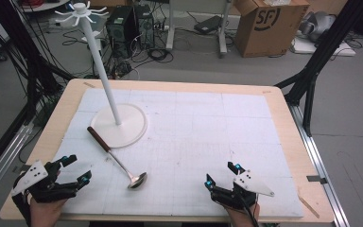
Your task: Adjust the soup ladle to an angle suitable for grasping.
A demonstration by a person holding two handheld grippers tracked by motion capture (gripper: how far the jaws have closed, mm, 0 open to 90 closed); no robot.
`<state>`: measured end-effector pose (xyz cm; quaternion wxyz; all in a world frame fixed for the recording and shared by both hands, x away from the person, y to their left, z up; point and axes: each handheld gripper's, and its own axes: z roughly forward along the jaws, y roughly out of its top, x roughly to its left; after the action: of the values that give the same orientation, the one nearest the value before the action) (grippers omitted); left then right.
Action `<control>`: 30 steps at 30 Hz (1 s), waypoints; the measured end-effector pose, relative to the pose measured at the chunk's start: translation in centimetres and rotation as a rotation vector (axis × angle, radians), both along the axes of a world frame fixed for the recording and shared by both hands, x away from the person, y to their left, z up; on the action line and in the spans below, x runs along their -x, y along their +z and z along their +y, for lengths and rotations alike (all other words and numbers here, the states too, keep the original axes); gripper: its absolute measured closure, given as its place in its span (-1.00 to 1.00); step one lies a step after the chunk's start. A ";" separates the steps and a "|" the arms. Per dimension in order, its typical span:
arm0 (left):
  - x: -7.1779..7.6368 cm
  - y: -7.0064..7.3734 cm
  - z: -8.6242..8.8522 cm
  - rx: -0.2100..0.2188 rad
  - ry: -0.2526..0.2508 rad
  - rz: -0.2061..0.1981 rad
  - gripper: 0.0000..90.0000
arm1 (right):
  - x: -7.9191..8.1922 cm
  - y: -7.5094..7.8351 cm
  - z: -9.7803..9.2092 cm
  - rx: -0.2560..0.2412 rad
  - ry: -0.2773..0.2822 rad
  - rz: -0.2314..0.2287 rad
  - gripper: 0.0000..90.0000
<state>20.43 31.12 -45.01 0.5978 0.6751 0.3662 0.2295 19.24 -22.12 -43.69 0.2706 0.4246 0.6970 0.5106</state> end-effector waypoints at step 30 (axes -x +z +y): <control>-11.0 5.2 0.1 -0.215 0.026 0.134 1.00 | 0.0 -0.2 -0.2 -0.006 -0.012 0.004 -0.68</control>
<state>31.46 31.24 -39.79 0.4934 0.7442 0.3874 0.2296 19.28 -22.30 -43.86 0.2711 0.4308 0.6932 0.5103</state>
